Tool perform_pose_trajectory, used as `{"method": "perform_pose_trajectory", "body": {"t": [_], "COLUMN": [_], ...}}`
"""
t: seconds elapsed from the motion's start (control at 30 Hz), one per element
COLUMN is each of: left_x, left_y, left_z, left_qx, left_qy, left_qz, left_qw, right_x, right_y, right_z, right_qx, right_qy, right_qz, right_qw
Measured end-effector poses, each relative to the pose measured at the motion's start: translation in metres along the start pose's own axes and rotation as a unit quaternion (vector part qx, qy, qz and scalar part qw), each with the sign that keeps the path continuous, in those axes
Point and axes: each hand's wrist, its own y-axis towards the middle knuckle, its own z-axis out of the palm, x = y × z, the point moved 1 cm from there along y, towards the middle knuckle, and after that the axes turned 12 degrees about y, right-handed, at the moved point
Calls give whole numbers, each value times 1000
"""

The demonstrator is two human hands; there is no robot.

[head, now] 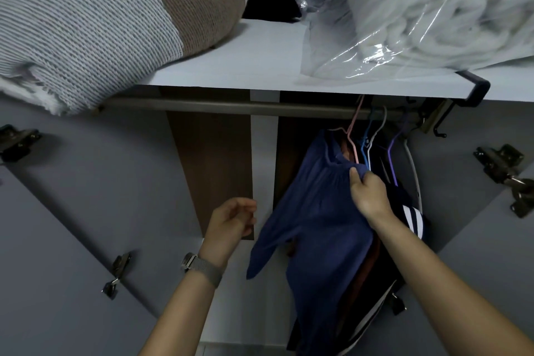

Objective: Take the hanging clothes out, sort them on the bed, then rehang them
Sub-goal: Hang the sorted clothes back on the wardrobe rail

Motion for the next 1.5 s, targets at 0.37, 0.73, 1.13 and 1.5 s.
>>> {"method": "perform_pose_trajectory", "body": {"t": [0.37, 0.73, 1.13, 1.5], "left_x": [5, 12, 33, 42], "left_y": [8, 20, 5, -113], "left_z": [10, 42, 72, 149], "left_qx": [-30, 15, 217, 443], "left_qy": [-8, 26, 247, 270], "left_qz": [-14, -5, 102, 218], "left_qw": [999, 1000, 939, 826], "right_x": [-6, -36, -71, -73], "right_y": [11, -39, -133, -359], "right_z": [-1, -23, -82, -158], "right_qx": [94, 250, 179, -170], "right_qy": [-359, -238, -256, -143], "right_qz": [73, 161, 171, 263], "right_qw": [926, 925, 935, 939]}}
